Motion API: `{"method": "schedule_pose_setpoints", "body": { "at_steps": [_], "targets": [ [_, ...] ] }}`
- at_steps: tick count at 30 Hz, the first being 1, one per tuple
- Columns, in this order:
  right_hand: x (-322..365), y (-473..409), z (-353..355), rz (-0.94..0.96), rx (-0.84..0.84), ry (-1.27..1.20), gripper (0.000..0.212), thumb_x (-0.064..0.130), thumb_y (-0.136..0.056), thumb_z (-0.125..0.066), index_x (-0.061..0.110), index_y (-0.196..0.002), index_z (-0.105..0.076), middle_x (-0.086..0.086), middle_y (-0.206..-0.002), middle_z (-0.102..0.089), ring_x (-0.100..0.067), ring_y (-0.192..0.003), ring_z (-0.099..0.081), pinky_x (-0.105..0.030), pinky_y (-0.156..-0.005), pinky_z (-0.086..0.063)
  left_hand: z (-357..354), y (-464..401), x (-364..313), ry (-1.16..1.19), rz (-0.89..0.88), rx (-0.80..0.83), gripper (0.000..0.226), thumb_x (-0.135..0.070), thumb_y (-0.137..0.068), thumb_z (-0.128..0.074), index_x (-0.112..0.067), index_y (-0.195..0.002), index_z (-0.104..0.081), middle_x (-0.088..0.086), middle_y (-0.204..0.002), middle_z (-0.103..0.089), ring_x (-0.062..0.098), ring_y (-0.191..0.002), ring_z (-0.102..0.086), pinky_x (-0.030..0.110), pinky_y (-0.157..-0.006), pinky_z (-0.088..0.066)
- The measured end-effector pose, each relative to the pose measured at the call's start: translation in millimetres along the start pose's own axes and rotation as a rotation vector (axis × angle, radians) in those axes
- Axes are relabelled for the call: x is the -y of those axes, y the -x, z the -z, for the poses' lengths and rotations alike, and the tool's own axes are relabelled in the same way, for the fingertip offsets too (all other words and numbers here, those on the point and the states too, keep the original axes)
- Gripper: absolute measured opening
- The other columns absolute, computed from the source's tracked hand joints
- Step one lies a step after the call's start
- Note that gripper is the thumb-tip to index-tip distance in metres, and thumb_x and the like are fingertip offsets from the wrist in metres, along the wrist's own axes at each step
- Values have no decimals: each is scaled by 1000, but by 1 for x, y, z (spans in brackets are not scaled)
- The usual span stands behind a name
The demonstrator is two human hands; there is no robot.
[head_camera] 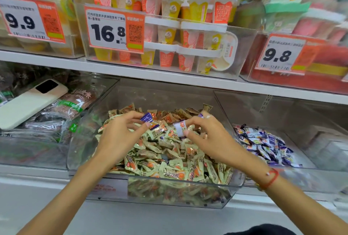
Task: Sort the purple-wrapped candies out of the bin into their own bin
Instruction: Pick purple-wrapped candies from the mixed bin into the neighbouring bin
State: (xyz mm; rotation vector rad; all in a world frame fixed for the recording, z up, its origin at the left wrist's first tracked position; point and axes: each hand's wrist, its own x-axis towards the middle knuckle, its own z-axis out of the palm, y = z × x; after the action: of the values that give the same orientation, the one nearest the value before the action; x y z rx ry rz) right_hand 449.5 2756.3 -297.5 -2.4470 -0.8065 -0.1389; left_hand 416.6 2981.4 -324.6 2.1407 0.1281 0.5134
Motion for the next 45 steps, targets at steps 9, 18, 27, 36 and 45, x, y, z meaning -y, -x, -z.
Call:
{"method": "schedule_pose_setpoints", "body": {
  "at_steps": [9, 18, 27, 36, 45],
  "targets": [
    [-100, 78, 87, -183, -491, 158, 5, 13, -89, -62, 18, -89, -63, 2, -83, -50, -2, -82, -49, -14, -72, -41, -79, 10, -109, -1, -308, 196, 16, -40, -87, -63, -37, -103, -65, -21, -82, -66, -5, -80, -60, 24, -71, -49],
    [-177, 64, 75, -354, -75, 316, 39, 22, -99, -45, 21, -137, -50, -8, -136, -51, -30, -121, -48, -43, -97, -41, -181, -13, -154, -432, -615, 322, 32, -27, -93, -53, -24, -124, -60, -1, -115, -66, 22, -110, -54, 36, -88, -41],
    [-103, 60, 65, -28, -409, 214, 32, 19, -93, -58, 26, -124, -59, 6, -126, -56, -15, -121, -46, -32, -97, -39, -57, -2, -36, -513, -344, 264, 35, -39, -95, -50, -36, -130, -50, -19, -135, -50, 1, -125, -43, 23, -102, -33],
    [1, -49, -21, 133, 166, 388, 37, 18, -96, -49, 27, -131, -54, -2, -125, -61, -18, -120, -53, -38, -95, -48, -4, -23, 10, -891, -141, 667, 39, -51, -89, -54, -39, -127, -55, -9, -141, -46, 16, -131, -38, 35, -107, -32],
    [-15, -81, -58, 192, 650, 664, 43, 48, -99, -36, 40, -141, -38, 3, -160, -12, -25, -148, -7, -58, -115, -2, 6, -20, 21, -918, -104, 477, 32, -44, -91, -50, -39, -122, -58, -13, -138, -46, 15, -131, -34, 36, -111, -24]
  ]
}}
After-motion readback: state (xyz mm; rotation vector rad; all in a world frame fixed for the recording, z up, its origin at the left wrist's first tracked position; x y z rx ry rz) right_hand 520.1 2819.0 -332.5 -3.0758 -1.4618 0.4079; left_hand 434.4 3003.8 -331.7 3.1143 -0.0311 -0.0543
